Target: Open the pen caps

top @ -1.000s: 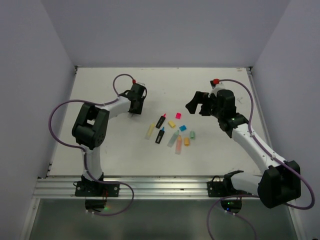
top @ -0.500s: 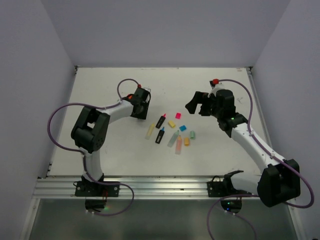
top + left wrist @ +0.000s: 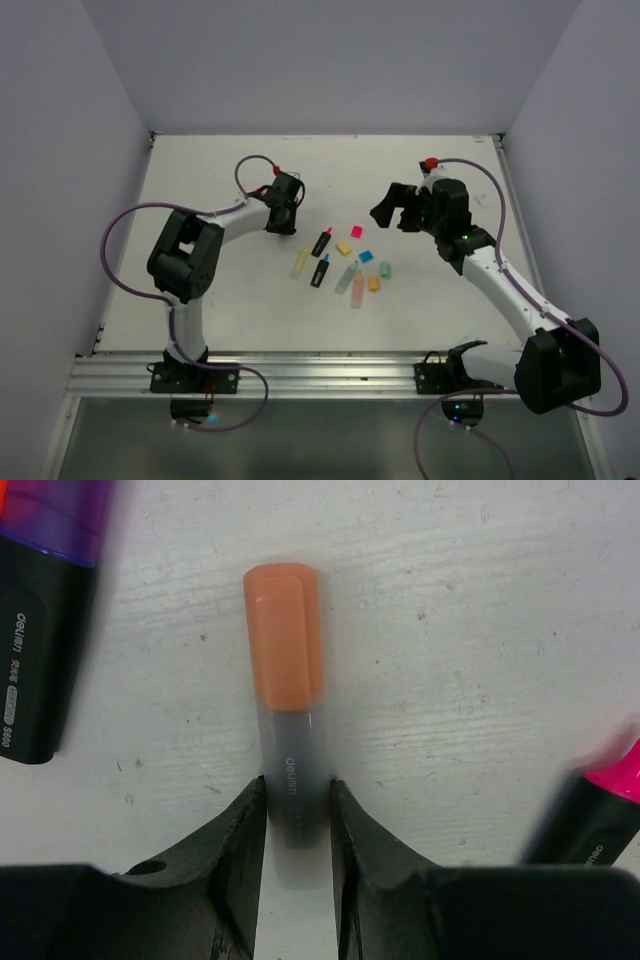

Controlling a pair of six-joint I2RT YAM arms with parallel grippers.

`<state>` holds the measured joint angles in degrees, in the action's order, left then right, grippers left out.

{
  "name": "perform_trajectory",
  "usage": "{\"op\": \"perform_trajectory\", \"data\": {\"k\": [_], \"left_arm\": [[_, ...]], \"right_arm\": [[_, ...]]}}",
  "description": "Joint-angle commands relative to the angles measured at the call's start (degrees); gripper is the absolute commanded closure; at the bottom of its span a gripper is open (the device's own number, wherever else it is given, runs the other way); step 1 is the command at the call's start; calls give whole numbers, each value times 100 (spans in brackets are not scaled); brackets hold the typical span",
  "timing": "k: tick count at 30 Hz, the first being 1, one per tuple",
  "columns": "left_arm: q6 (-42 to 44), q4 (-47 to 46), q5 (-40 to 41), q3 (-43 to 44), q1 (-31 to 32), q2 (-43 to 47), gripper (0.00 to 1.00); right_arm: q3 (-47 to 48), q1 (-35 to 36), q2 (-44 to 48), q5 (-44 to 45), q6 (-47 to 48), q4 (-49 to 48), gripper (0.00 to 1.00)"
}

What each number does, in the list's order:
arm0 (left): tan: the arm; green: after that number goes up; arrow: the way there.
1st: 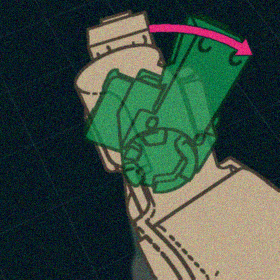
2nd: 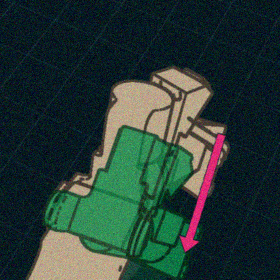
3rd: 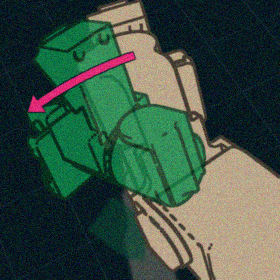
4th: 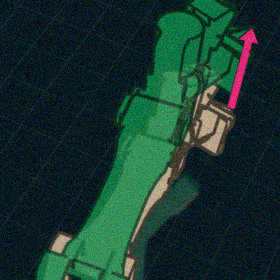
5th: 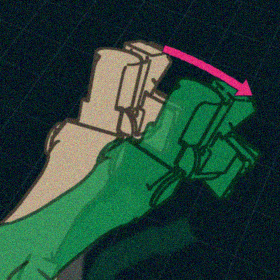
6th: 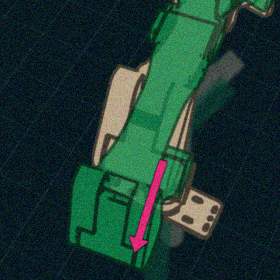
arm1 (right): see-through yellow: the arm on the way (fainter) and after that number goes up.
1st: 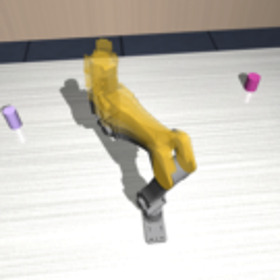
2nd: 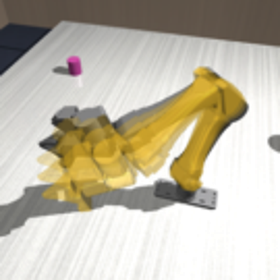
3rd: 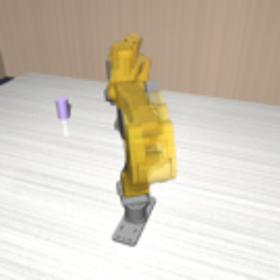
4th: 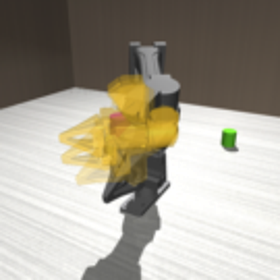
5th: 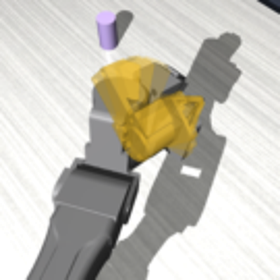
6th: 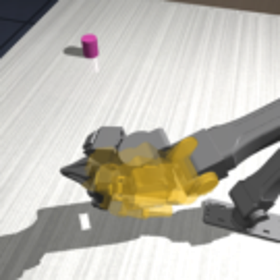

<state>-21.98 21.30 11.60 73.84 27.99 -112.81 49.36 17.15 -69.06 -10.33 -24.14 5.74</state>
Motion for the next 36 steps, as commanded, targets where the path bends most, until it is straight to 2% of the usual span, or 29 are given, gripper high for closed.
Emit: {"op": "perform_trajectory", "data": {"k": [1, 8, 9, 20, 27, 36], "left_arm": [[-140, -28, -271, -308, -39, -22, 77], [307, -468, -649, -818, 127, 769, 82], [395, -608, -693, -871, 171, 892, 85], [1222, -1295, -1124, -1478, 1033, 2412, 85], [1494, -1400, -1028, -1583, 1463, 2870, 85], [1539, -1462, -949, -1663, 1578, 3116, 85]], "right_arm": [[12, -1, 42, -242, 32, -117, 1], [91, 17, -73, -830, -134, -310, 2], [100, 17, -108, -909, -213, -362, 2], [425, 509, -906, -1393, -1153, -899, 4], [803, 860, -1346, -1085, -1514, -1100, 7], [926, 1045, -1672, -998, -1770, -1321, 12]]}}
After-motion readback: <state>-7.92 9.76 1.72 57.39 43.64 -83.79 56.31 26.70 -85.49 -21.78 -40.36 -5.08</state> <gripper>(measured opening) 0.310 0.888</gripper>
